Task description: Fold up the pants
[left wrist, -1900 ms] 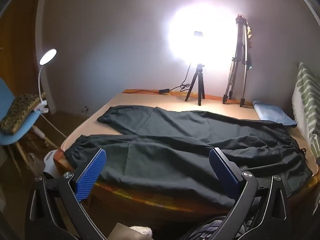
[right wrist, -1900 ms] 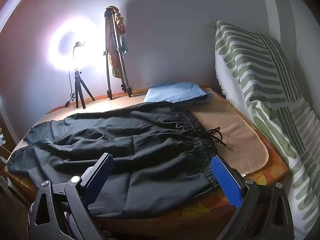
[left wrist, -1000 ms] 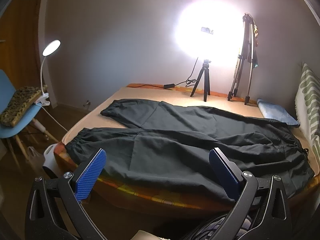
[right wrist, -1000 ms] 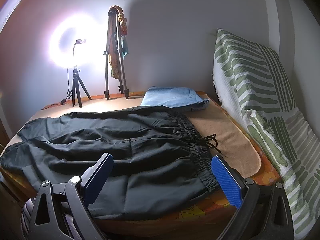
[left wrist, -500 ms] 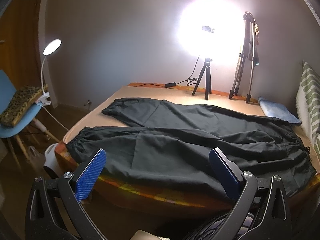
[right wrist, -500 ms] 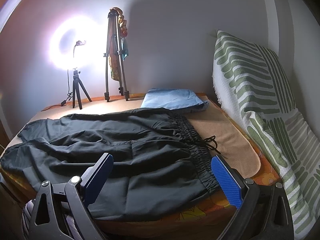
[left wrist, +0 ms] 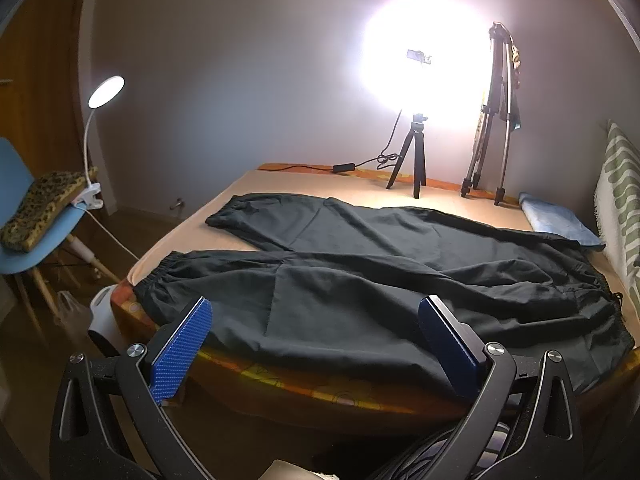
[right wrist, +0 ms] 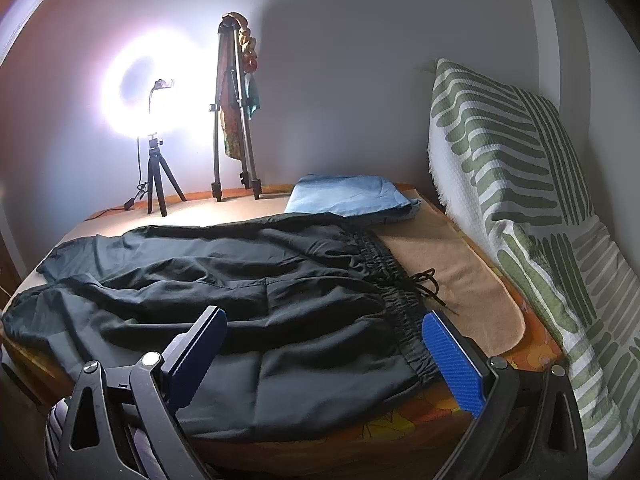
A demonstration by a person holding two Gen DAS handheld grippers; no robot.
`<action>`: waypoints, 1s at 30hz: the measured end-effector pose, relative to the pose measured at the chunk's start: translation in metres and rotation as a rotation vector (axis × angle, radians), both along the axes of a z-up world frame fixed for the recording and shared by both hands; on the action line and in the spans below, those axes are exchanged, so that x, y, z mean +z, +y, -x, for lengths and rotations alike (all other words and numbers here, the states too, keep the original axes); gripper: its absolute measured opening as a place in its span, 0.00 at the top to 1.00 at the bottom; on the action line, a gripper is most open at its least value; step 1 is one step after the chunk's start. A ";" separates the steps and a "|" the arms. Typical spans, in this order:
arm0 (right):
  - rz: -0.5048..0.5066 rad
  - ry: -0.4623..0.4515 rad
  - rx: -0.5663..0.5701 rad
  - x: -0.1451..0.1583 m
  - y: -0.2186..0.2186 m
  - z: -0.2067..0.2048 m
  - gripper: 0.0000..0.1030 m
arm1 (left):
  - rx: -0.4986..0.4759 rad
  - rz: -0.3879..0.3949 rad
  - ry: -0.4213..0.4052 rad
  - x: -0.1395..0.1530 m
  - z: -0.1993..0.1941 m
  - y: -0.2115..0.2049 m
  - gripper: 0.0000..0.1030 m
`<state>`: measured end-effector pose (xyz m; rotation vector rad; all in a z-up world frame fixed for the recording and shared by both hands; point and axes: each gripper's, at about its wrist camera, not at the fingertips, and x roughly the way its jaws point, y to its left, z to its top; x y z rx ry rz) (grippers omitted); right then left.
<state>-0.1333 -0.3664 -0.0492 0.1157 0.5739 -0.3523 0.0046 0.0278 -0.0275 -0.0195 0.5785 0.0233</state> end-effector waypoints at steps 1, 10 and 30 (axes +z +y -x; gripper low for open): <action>-0.003 0.001 0.000 0.000 0.000 0.000 0.03 | 0.002 -0.001 0.001 0.000 0.000 0.000 0.00; -0.004 0.006 0.002 -0.002 0.001 -0.002 0.03 | 0.006 -0.002 0.005 -0.002 -0.002 0.003 0.00; -0.003 0.005 0.004 -0.001 0.003 -0.002 0.03 | 0.018 -0.001 0.002 -0.005 -0.002 0.005 0.00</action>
